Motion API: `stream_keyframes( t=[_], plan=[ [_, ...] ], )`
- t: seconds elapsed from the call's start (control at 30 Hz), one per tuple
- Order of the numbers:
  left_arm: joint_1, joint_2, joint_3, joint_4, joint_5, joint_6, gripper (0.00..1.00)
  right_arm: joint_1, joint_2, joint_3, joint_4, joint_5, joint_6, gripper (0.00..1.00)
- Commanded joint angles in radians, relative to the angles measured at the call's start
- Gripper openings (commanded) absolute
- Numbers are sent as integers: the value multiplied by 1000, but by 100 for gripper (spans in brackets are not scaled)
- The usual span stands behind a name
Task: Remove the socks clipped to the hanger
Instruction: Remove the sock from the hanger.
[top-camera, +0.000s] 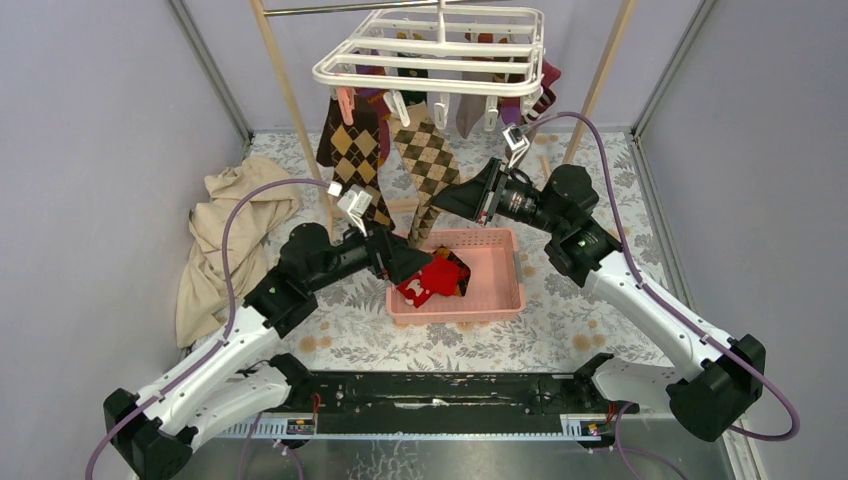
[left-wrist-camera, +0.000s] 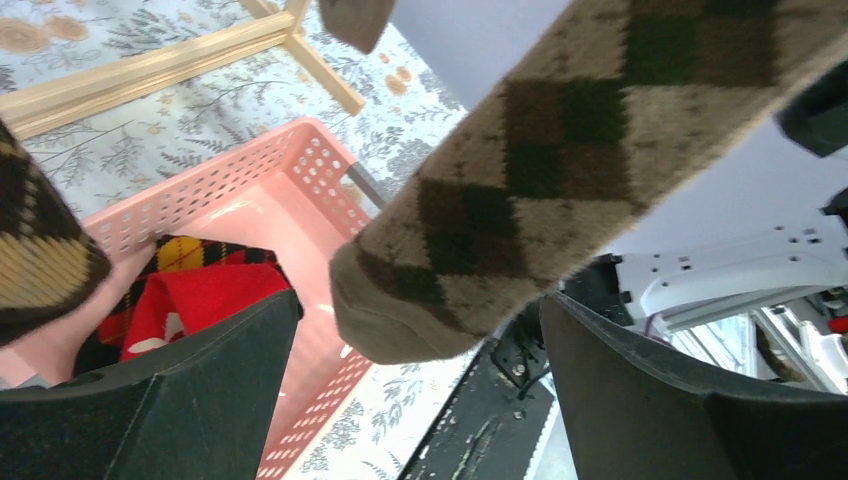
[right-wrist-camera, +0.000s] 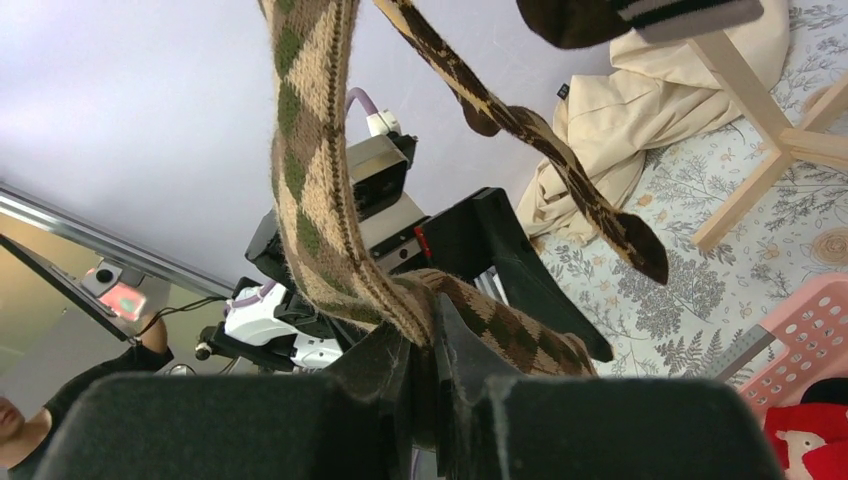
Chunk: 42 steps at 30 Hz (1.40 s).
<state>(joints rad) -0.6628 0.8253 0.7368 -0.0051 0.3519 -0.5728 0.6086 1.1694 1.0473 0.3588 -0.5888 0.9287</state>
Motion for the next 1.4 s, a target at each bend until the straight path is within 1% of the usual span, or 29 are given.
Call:
stream_keyframes(
  t=[0.0, 0.2, 0.3, 0.33, 0.4, 0.5, 0.57, 0.6, 0.63, 0.8, 0.87, 0.97, 1.0, 1.07, 1.2, 1.27, 1.37],
  plan=[
    [-28, 37, 30, 42, -110, 70, 99, 6, -10, 33, 68, -30, 23, 7],
    [-41, 44, 38, 63, -201, 78, 99, 6, -13, 33, 63, -52, 28, 7],
    [-44, 34, 39, 76, -220, 79, 99, 6, -13, 29, 62, -60, 31, 7],
    [-44, 33, 42, 79, -223, 78, 96, 6, -13, 27, 62, -64, 32, 7],
    [-44, 37, 49, 83, -216, 76, 85, 6, -12, 23, 62, -70, 32, 7],
    [-44, 58, 68, 81, -191, 71, 61, 5, -9, 15, 60, -79, 32, 7],
    [-44, 72, 78, 79, -171, 66, 49, 6, -7, 11, 59, -83, 31, 7],
    [-44, 78, 81, 80, -164, 61, 40, 6, -7, 9, 57, -85, 30, 7],
    [-44, 81, 83, 81, -156, 58, 34, 6, -5, 7, 56, -88, 29, 7],
    [-45, 86, 80, 92, -123, 53, 27, 6, -7, 4, 44, -94, 18, 7],
    [-44, 86, 78, 97, -102, 51, 26, 6, -6, 6, 35, -94, 9, 7],
    [-44, 92, 87, 94, -26, 30, 25, 6, -1, 16, -12, -87, -28, 11],
    [-43, 99, 96, 84, 17, 19, 25, 6, -1, 18, -29, -80, -42, 14],
    [-42, 113, 115, 68, 88, 2, 25, 6, -1, 26, -79, -56, -84, 24],
    [-34, 128, 141, 28, 170, -31, 25, 6, -9, 31, -159, -10, -151, 41],
    [-8, 130, 137, 33, 218, -62, 26, 6, -13, 30, -176, 6, -173, 49],
    [70, 131, 104, 105, 327, -149, 26, 5, -25, 24, -203, 34, -199, 55]
  ],
)
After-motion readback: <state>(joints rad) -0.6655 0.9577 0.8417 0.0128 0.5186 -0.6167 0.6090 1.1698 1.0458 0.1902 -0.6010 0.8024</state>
